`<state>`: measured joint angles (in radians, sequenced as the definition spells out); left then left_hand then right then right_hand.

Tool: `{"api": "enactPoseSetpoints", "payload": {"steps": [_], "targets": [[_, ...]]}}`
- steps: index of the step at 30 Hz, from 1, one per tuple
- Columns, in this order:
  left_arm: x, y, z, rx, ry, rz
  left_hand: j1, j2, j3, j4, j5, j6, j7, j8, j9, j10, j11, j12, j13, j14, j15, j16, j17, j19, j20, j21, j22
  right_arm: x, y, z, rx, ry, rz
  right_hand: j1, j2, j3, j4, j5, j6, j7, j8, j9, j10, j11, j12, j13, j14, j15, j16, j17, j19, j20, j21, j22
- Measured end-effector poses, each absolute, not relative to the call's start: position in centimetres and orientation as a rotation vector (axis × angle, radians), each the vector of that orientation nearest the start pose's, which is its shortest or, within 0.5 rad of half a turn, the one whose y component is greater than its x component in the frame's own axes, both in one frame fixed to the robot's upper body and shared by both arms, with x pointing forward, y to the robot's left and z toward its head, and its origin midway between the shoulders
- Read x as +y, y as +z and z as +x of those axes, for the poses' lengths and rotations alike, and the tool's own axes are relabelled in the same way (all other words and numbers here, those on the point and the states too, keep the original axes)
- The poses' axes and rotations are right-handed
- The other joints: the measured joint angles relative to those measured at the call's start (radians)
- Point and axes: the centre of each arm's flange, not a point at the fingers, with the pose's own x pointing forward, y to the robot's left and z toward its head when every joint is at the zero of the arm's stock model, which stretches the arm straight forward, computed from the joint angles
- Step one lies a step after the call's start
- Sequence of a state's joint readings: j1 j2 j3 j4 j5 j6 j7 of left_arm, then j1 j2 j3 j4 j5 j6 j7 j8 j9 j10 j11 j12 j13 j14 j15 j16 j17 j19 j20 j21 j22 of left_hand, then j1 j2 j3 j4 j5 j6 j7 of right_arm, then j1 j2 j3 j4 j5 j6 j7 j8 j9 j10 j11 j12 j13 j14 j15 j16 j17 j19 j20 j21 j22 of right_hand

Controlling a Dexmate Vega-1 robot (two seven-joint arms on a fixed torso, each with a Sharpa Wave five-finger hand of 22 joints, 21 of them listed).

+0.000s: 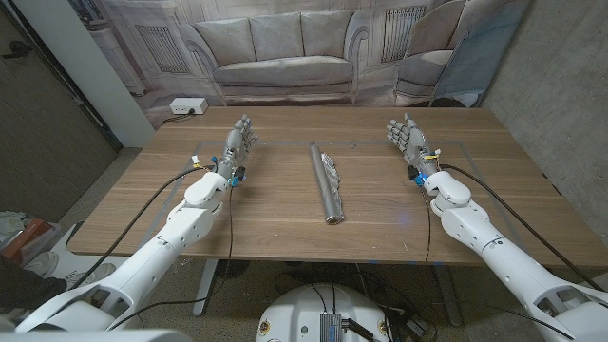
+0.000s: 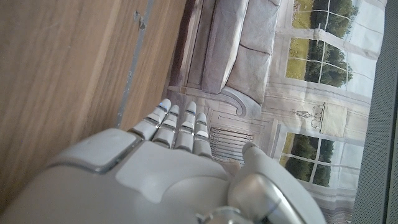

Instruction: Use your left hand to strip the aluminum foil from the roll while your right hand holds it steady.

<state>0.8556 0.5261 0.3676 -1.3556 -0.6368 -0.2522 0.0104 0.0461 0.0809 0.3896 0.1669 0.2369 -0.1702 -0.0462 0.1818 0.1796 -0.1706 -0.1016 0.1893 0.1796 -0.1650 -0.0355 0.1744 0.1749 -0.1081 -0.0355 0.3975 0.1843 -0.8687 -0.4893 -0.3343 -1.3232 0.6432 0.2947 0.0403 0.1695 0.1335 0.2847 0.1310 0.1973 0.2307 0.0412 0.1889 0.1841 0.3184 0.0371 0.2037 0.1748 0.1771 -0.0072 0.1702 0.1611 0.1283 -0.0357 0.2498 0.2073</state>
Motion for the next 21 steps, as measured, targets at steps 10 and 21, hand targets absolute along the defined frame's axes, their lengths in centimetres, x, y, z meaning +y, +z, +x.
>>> {"api": "enactPoseSetpoints", "payload": {"steps": [10, 21], "targets": [[28.3, -1.9, 64.0, -0.586, -0.18, -0.016, 0.0, 0.0, 0.0, 0.0, 0.004, 0.0, 0.0, 0.0, 0.0, 0.0, 0.0, 0.0, 0.0, 0.0, 0.0, 0.0, 0.0, 0.0, 0.0, 0.0, 0.0, -28.4, -2.8, 64.2, -0.629, 0.218, 0.071, 0.009, 0.001, 0.009, -0.009, 0.0, 0.0, 0.0, 0.0, 0.0, 0.007, 0.007, 0.0, 0.0, 0.007, 0.004, 0.0, 0.0, 0.002, -0.002, 0.0, 0.0], [28.0, -1.9, 63.9, -0.583, -0.184, -0.01, 0.0, 0.0, 0.0, 0.0, 0.004, 0.0, 0.0, 0.008, 0.0, 0.0, 0.0, 0.0, 0.0, 0.0, 0.0, 0.0, 0.0, 0.0, 0.0, 0.0, 0.0, -27.5, -2.5, 63.6, -0.624, 0.208, 0.028, 0.077, -0.008, 0.033, -0.068, -0.008, 0.011, 0.011, 0.004, -0.003, 0.026, 0.016, 0.004, 0.0, 0.036, 0.025, 0.007, 0.0, 0.034, -0.002, 0.006, -0.006]]}}
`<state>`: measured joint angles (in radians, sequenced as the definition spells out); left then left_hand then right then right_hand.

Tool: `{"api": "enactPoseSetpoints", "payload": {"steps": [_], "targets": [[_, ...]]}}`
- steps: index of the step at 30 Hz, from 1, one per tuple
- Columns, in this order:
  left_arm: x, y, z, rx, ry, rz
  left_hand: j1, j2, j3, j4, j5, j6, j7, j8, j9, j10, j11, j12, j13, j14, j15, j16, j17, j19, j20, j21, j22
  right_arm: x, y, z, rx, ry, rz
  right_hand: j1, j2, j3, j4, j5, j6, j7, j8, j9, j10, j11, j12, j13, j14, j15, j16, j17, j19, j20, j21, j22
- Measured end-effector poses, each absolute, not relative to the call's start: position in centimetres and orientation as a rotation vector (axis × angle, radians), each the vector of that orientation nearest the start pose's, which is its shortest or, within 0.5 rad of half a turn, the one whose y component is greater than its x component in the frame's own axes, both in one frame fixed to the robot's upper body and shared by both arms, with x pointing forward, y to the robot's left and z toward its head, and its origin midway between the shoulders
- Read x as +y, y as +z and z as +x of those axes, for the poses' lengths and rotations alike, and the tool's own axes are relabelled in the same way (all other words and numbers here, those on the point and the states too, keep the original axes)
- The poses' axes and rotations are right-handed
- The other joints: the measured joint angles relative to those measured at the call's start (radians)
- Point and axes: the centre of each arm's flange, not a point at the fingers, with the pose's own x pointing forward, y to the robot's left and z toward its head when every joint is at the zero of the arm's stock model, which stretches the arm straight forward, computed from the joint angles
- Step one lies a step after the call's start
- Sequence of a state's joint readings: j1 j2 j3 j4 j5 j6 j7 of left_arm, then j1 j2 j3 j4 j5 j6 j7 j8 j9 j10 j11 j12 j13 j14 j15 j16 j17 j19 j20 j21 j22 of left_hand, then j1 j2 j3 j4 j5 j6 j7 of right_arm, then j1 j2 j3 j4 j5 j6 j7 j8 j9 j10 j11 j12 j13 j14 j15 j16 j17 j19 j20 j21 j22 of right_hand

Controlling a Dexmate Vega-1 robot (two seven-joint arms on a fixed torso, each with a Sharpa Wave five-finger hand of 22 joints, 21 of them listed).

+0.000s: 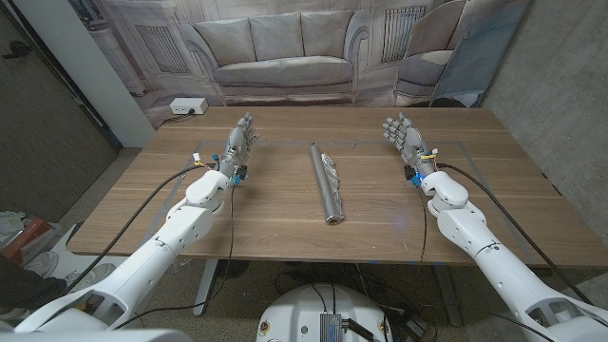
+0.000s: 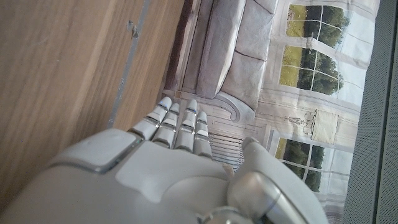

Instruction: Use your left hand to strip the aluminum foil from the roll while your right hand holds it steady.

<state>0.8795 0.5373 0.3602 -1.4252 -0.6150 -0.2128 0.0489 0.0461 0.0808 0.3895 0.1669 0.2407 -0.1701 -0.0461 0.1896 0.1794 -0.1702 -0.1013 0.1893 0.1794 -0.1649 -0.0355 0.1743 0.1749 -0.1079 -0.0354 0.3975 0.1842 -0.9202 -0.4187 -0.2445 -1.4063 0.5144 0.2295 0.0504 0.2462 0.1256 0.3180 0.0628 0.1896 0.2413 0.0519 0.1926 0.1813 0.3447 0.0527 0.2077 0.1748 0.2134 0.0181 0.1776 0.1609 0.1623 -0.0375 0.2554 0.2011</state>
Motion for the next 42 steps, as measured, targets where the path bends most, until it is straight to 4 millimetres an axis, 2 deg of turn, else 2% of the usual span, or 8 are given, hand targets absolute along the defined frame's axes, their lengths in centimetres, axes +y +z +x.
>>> {"api": "enactPoseSetpoints", "payload": {"steps": [1, 4, 5, 8, 12, 16, 36, 42], "targets": [[28.0, -1.9, 63.9, -0.581, -0.184, -0.01, 0.0, 0.0, 0.0, 0.0, 0.0, 0.0, 0.0, 0.0, 0.0, 0.002, 0.006, 0.001, 0.0, 0.0, 0.0, 0.0, 0.0, 0.0, 0.0, 0.0, 0.0, -27.4, -2.3, 63.4, -0.629, 0.21, 0.029, 0.007, -0.004, 0.002, -0.01, 0.0, 0.0, 0.0, 0.0, 0.0, 0.003, 0.003, 0.0, 0.0, 0.007, 0.007, 0.0, 0.0, 0.004, 0.004, 0.0, -0.001], [27.8, -1.8, 63.8, -0.579, -0.191, -0.007, 0.001, 0.001, 0.0, 0.0, 0.0, 0.0, -0.001, 0.0, 0.0, 0.005, 0.023, 0.007, 0.0, 0.008, 0.0, 0.008, 0.0, 0.0, 0.0, 0.0, 0.003, -27.2, -2.3, 63.2, -0.623, 0.193, -0.008, 0.044, -0.007, 0.012, -0.044, -0.005, 0.007, 0.007, 0.0, 0.0, 0.012, 0.012, 0.0, 0.0, 0.03, 0.03, 0.004, 0.0, 0.02, 0.055, 0.0, -0.001], [27.8, -1.9, 63.8, -0.577, -0.193, -0.006, 0.003, 0.003, 0.0, 0.0, 0.0, -0.003, -0.012, 0.006, 0.0, 0.005, 0.031, 0.007, 0.0, 0.008, 0.0, 0.008, 0.0, 0.001, -0.001, 0.0, 0.004, -27.1, -2.3, 63.1, -0.622, 0.188, -0.019, 0.053, -0.008, 0.015, -0.052, -0.005, 0.007, 0.007, 0.0, 0.0, 0.015, 0.013, 0.0, 0.0, 0.037, 0.037, 0.004, 0.0, 0.022, 0.068, 0.0, -0.001], [27.7, -1.9, 63.8, -0.576, -0.196, -0.003, 0.003, 0.003, 0.0, 0.0, 0.0, 0.001, -0.03, 0.007, 0.0, 0.012, 0.041, 0.007, 0.0, 0.013, 0.005, 0.008, 0.0, 0.008, -0.001, 0.0, 0.005, -26.9, -2.2, 62.9, -0.62, 0.177, -0.048, 0.064, -0.006, 0.022, -0.065, -0.005, 0.013, 0.002, 0.0, 0.0, 0.02, 0.009, 0.0, 0.0, 0.043, 0.042, 0.004, 0.005, 0.027, 0.085, 0.0, -0.001], [27.7, -1.9, 63.8, -0.574, -0.198, -0.002, 0.003, 0.003, 0.0, 0.0, 0.0, 0.011, -0.04, 0.007, 0.0, 0.027, 0.055, 0.012, 0.0, 0.021, 0.013, 0.008, 0.0, 0.01, 0.001, 0.0, 0.005, -26.5, -1.9, 62.4, -0.629, 0.169, -0.086, 0.076, -0.008, 0.024, -0.076, -0.005, 0.018, -0.004, 0.003, 0.0, 0.027, 0.011, 0.0, 0.0, 0.05, 0.049, 0.004, 0.005, 0.032, 0.09, 0.0, -0.001], [27.7, -1.9, 63.8, -0.571, -0.2, 0.001, 0.003, 0.003, 0.0, 0.0, 0.0, 0.035, -0.045, 0.015, 0.0, 0.043, 0.071, 0.019, 0.0, 0.032, 0.029, 0.008, 0.0, 0.015, 0.018, 0.0, 0.005, -25.8, -1.4, 61.7, -0.645, 0.189, -0.097, 0.094, -0.008, 0.034, -0.091, -0.005, 0.023, -0.009, 0.004, 0.0, 0.033, 0.008, 0.004, 0.0, 0.06, 0.05, 0.004, 0.005, 0.032, 0.09, 0.0, -0.001], [27.5, -1.6, 64.1, -0.57, -0.206, 0.008, 0.003, 0.003, -0.004, -0.004, 0.0, 0.049, -0.045, 0.015, 0.005, 0.053, 0.082, 0.019, 0.005, 0.034, 0.034, 0.008, 0.005, 0.018, 0.029, 0.0, 0.004, -22.2, 0.3, 59.8, -0.645, 0.134, -0.421, 0.135, -0.001, 0.045, -0.124, -0.005, 0.046, -0.025, 0.004, 0.003, 0.049, 0.002, 0.008, 0.0, 0.073, 0.043, 0.004, 0.005, 0.031, 0.089, 0.0, 0.002], [27.5, -1.4, 64.3, -0.569, -0.207, 0.007, 0.003, 0.003, -0.004, -0.004, 0.0, 0.054, -0.05, 0.015, 0.005, 0.053, 0.082, 0.018, 0.005, 0.04, 0.039, 0.008, 0.005, 0.018, 0.029, 0.0, 0.004, -21.1, 0.8, 59.2, -0.64, 0.119, -0.491, 0.143, 0.007, 0.049, -0.131, -0.005, 0.052, -0.03, 0.004, 0.003, 0.054, -0.003, 0.008, 0.005, 0.077, 0.033, 0.004, 0.005, 0.034, 0.073, 0.0, 0.002]]}}
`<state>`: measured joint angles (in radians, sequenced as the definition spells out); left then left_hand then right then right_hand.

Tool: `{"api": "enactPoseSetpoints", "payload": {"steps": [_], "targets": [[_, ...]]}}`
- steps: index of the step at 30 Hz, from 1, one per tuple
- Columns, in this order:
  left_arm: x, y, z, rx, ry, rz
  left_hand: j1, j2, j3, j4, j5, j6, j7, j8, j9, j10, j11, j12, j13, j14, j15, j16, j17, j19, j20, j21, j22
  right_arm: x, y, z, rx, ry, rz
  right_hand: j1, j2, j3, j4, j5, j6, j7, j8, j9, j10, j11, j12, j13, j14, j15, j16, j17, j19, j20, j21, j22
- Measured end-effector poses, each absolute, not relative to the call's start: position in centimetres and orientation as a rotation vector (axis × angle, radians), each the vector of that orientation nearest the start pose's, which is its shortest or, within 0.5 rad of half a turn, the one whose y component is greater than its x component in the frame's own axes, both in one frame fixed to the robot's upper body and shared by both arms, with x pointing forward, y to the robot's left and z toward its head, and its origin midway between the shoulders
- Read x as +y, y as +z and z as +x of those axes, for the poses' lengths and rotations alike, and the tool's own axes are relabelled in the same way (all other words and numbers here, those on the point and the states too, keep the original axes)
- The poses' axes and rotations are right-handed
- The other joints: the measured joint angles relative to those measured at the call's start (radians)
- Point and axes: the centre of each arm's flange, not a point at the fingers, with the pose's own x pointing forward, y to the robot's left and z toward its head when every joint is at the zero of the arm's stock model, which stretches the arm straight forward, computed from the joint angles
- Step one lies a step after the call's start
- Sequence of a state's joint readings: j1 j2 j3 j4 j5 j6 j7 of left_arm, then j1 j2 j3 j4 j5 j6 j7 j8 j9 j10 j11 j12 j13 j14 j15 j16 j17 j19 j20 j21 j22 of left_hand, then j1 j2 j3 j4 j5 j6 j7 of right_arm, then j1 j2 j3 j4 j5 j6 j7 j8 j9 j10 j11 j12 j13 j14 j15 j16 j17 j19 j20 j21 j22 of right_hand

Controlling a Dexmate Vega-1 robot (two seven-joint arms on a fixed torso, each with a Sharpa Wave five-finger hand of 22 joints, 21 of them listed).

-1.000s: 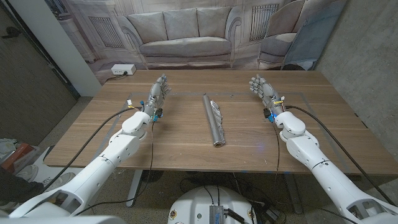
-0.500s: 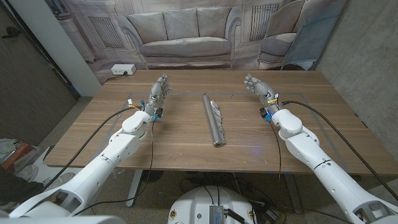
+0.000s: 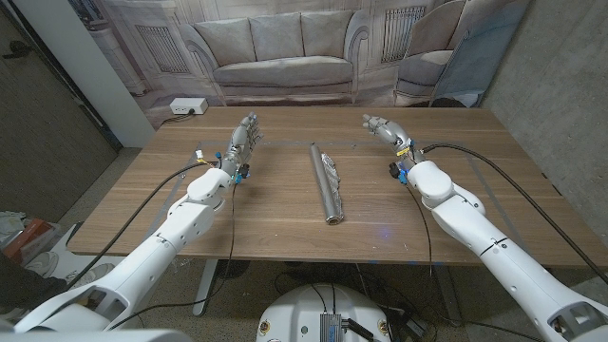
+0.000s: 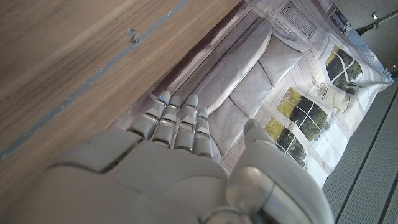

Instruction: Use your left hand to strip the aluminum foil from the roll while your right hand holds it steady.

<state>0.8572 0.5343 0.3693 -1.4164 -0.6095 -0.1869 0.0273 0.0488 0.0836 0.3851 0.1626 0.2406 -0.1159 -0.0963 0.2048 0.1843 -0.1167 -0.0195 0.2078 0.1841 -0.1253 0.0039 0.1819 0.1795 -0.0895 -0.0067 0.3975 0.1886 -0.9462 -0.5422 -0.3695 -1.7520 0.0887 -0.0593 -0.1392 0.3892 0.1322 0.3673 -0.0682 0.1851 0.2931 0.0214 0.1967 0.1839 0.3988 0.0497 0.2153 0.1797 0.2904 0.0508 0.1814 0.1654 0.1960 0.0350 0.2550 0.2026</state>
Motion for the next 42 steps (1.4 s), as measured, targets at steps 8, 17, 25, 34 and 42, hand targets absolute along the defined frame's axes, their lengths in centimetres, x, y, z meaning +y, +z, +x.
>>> {"api": "enactPoseSetpoints", "payload": {"steps": [8, 17, 25, 34, 42], "targets": [[27.3, -1.3, 64.7, -0.567, -0.212, 0.007, 0.0, 0.0, 0.0, 0.0, 0.0, 0.0, 0.0, 0.0, 0.0, 0.0, 0.0, 0.0, 0.0, 0.0, 0.0, 0.0, 0.0, 0.0, 0.0, 0.0, 0.0, -19.4, 1.4, 58.3, -0.629, 0.094, -0.592, 0.01, 0.01, 0.004, -0.004, 0.0, 0.01, -0.002, 0.0, 0.0, 0.012, -0.004, 0.0, 0.0, 0.014, -0.009, 0.0, 0.0, 0.005, -0.005, 0.006, 0.001], [27.2, -1.1, 64.9, -0.566, -0.217, 0.008, 0.0, 0.0, 0.0, 0.0, 0.0, 0.0, 0.0, 0.0, 0.0, 0.0, 0.0, 0.0, 0.0, 0.0, 0.0, 0.0, 0.0, 0.0, 0.0, -0.007, 0.0, -18.1, 1.5, 57.7, -0.601, 0.029, -0.691, 0.023, 0.015, 0.012, -0.012, 0.0, 0.067, -0.001, 0.015, 0.0, 0.067, -0.002, 0.016, 0.0, 0.084, -0.025, 0.011, 0.0, 0.05, 0.001, 0.022, 0.008], [27.1, -1.0, 65.0, -0.565, -0.221, 0.009, 0.0, 0.0, 0.0, 0.0, 0.0, 0.0, 0.0, 0.0, 0.0, 0.0, 0.0, 0.0, 0.0, 0.0, 0.0, 0.0, 0.0, 0.0, 0.0, -0.007, 0.0, -16.7, 1.3, 57.1, -0.569, -0.027, -0.775, 0.034, 0.019, 0.021, -0.021, 0.0, 0.098, 0.006, 0.015, 0.005, 0.093, -0.007, 0.016, -0.003, 0.131, -0.03, 0.011, 0.0, 0.091, 0.011, 0.04, 0.01], [27.0, -1.1, 65.0, -0.564, -0.224, 0.009, 0.0, 0.0, -0.003, -0.003, 0.0, 0.003, 0.004, 0.0, 0.0, 0.0, 0.0, 0.0, 0.0, 0.0, 0.0, 0.0, 0.0, 0.0, 0.0, -0.007, 0.0, -14.8, 1.0, 56.4, -0.523, -0.109, -0.877, 0.053, 0.018, 0.032, -0.031, 0.0, 0.195, 0.008, 0.03, 0.005, 0.2, -0.01, 0.037, -0.003, 0.243, -0.057, 0.019, 0.0, 0.179, 0.022, 0.081, 0.012], [26.9, -1.3, 64.9, -0.561, -0.227, 0.009, 0.0, 0.0, -0.003, -0.003, 0.0, 0.003, 0.004, 0.0, 0.0, 0.0, 0.0, 0.0, 0.0, 0.0, 0.0, 0.0, 0.0, 0.006, 0.005, -0.007, 0.0, -13.6, 0.7, 55.9, -0.501, -0.168, -0.944, 0.062, 0.02, 0.044, -0.038, 0.0, 0.243, -0.004, 0.037, 0.005, 0.237, -0.014, 0.04, -0.003, 0.287, -0.069, 0.019, 0.0, 0.211, 0.015, 0.097, 0.014]]}}
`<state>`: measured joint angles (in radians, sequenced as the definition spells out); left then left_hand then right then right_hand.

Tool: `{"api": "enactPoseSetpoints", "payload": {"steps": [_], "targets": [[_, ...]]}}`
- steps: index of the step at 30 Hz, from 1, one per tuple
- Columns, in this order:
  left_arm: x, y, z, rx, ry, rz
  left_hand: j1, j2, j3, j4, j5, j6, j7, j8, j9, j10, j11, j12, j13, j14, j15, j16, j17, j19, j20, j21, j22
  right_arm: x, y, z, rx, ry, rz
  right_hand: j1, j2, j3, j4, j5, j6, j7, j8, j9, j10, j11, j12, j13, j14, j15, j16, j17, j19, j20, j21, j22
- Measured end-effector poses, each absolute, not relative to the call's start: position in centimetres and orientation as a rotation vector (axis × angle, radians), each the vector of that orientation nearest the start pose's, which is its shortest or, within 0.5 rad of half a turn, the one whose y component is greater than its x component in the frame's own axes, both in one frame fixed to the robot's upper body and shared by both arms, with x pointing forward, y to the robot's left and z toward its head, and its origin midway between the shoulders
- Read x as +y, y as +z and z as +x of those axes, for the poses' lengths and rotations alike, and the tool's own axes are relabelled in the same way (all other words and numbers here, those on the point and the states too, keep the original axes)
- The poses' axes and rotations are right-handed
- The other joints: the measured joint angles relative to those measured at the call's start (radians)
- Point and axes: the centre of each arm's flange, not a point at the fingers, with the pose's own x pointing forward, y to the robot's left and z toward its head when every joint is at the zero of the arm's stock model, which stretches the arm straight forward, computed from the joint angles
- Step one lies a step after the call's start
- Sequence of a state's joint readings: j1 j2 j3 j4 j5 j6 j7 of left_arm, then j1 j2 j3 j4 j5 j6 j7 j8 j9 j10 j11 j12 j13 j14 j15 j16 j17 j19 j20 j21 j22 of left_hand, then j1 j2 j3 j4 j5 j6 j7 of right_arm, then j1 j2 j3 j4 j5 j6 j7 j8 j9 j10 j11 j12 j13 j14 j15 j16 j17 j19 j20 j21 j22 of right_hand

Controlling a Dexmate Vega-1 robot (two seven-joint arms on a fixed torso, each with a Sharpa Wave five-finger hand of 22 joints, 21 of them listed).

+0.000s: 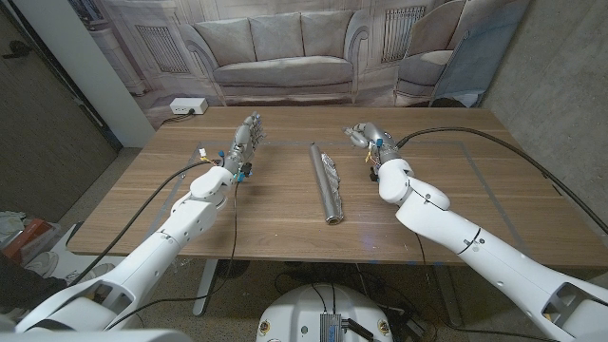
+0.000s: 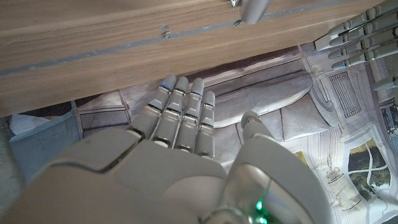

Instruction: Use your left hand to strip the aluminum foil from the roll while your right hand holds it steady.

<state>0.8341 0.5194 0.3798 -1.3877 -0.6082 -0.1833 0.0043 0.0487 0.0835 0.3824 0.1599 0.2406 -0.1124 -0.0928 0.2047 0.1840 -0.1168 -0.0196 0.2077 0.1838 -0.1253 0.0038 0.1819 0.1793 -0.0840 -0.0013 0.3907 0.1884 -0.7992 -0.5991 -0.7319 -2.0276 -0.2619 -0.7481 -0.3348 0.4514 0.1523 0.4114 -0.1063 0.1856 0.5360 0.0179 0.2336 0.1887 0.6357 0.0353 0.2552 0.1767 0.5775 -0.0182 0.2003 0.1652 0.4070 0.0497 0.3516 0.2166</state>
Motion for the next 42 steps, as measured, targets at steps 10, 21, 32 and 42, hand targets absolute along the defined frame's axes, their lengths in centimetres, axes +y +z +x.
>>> {"api": "enactPoseSetpoints", "payload": {"steps": [10, 21, 32, 42], "targets": [[26.9, -1.4, 64.8, -0.561, -0.23, 0.007, 0.0, 0.0, 0.0, 0.0, 0.0, 0.0, 0.0, 0.0, 0.0, 0.005, 0.005, 0.0, 0.0, 0.0, 0.0, 0.0, 0.0, -0.004, 0.004, 0.0, 0.0, -11.6, 0.4, 55.2, -0.463, -0.276, -1.072, 0.022, -0.042, -0.009, -0.017, 0.0, 0.045, -0.023, 0.0, 0.0, 0.038, -0.022, 0.0, 0.001, 0.032, -0.025, -0.004, 0.0, 0.02, -0.005, 0.011, 0.0], [26.8, -1.5, 64.9, -0.56, -0.238, -0.002, 0.0, 0.0, 0.0, 0.0, 0.0, 0.004, 0.004, 0.0, 0.0, 0.005, 0.005, 0.0, 0.0, 0.0, 0.0, 0.0, 0.0, -0.004, 0.004, 0.0, 0.0, -9.4, -0.1, 54.6, -0.419, -0.383, -1.221, 0.065, -0.085, -0.014, -0.053, -0.008, 0.072, -0.05, 0.0, 0.004, 0.057, -0.04, 0.0, 0.003, 0.041, -0.034, -0.012, 0.001, 0.038, -0.009, 0.019, -0.003], [26.8, -1.5, 65.2, -0.559, -0.243, -0.004, 0.003, 0.003, 0.0, 0.0, 0.0, 0.003, 0.004, 0.0, 0.0, 0.005, 0.005, 0.0, 0.0, 0.0, 0.0, 0.0, 0.0, -0.004, 0.004, -0.007, 0.0, -7.4, -0.6, 54.5, -0.392, -0.46, -1.341, 0.063, -0.103, -0.039, -0.039, -0.008, 0.088, -0.075, -0.006, 0.005, 0.089, -0.053, 0.0, 0.008, 0.081, -0.045, 0.0, 0.018, 0.059, -0.03, 0.03, 0.0], [26.7, -1.3, 65.3, -0.559, -0.246, -0.002, 0.011, 0.011, 0.0, 0.0, 0.0, 0.003, 0.004, -0.006, 0.0, 0.005, 0.005, 0.0, 0.0, -0.004, -0.004, 0.0, 0.0, -0.004, 0.003, -0.008, 0.0, -6.1, -1.3, 54.7, -0.382, -0.478, -1.408, 0.076, -0.143, -0.07, -0.05, -0.004, 0.119, -0.089, -0.006, 0.009, 0.122, -0.066, 0.01, 0.019, 0.102, -0.045, 0.008, 0.025, 0.082, -0.053, 0.055, 0.008]]}}
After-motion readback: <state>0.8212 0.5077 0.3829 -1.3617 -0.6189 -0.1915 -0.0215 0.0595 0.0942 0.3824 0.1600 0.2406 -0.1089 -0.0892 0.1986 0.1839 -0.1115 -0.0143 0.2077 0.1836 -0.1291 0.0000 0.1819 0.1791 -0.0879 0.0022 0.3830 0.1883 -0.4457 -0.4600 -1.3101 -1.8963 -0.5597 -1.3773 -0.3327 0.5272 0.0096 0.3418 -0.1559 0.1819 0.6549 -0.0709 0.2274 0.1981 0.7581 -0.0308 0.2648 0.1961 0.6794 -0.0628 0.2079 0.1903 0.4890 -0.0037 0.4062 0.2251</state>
